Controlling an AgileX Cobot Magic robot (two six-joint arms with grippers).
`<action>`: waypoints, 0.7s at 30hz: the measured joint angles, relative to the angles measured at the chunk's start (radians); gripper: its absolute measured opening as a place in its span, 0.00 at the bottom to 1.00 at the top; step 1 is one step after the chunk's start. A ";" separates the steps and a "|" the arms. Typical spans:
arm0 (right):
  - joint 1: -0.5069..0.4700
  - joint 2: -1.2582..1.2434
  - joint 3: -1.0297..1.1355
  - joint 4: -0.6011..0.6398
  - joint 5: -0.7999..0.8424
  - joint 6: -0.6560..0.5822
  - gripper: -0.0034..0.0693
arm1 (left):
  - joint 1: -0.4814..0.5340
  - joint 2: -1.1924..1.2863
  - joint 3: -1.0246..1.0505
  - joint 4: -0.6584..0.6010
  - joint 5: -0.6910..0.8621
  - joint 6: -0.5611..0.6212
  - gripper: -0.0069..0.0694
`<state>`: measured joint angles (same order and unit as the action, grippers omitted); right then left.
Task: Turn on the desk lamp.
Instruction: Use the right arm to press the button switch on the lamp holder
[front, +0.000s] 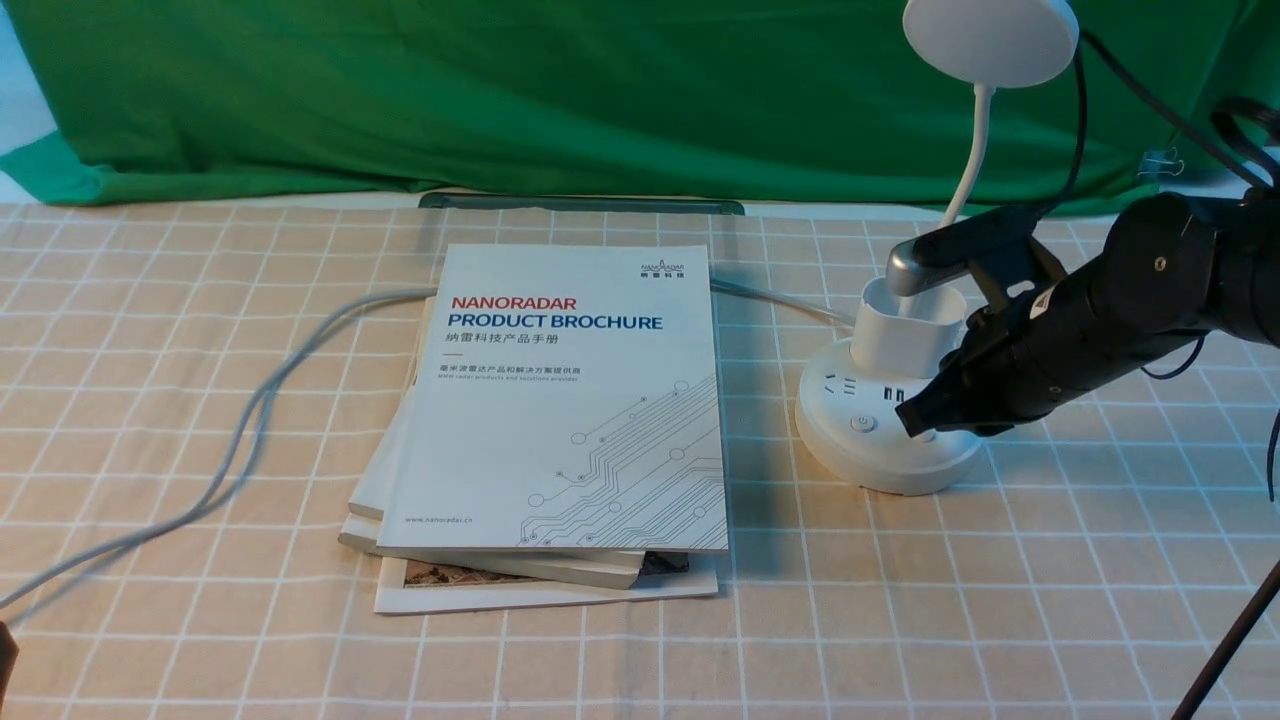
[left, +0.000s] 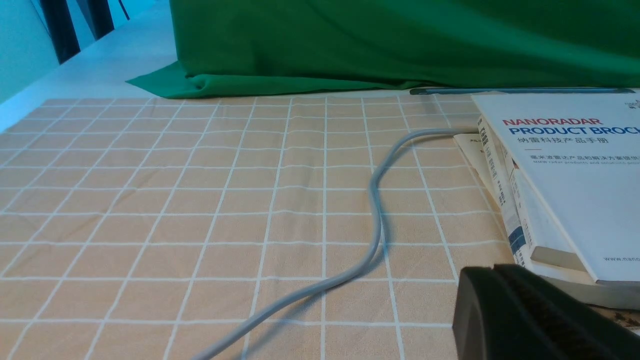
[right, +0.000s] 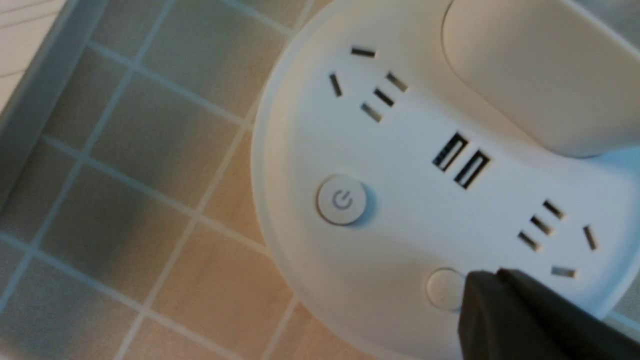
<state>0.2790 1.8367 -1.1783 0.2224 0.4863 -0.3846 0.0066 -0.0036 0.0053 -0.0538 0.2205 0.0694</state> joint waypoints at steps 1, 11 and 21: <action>0.000 0.001 0.000 0.000 -0.004 0.000 0.09 | 0.000 0.000 0.000 0.000 0.000 0.000 0.12; 0.015 0.036 0.000 -0.003 -0.015 0.000 0.09 | 0.000 0.000 0.000 0.000 0.000 0.000 0.12; 0.028 0.038 -0.001 -0.006 -0.022 0.000 0.09 | 0.000 0.000 0.000 0.000 0.000 0.000 0.12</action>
<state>0.3068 1.8750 -1.1794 0.2160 0.4641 -0.3846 0.0066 -0.0036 0.0053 -0.0538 0.2205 0.0694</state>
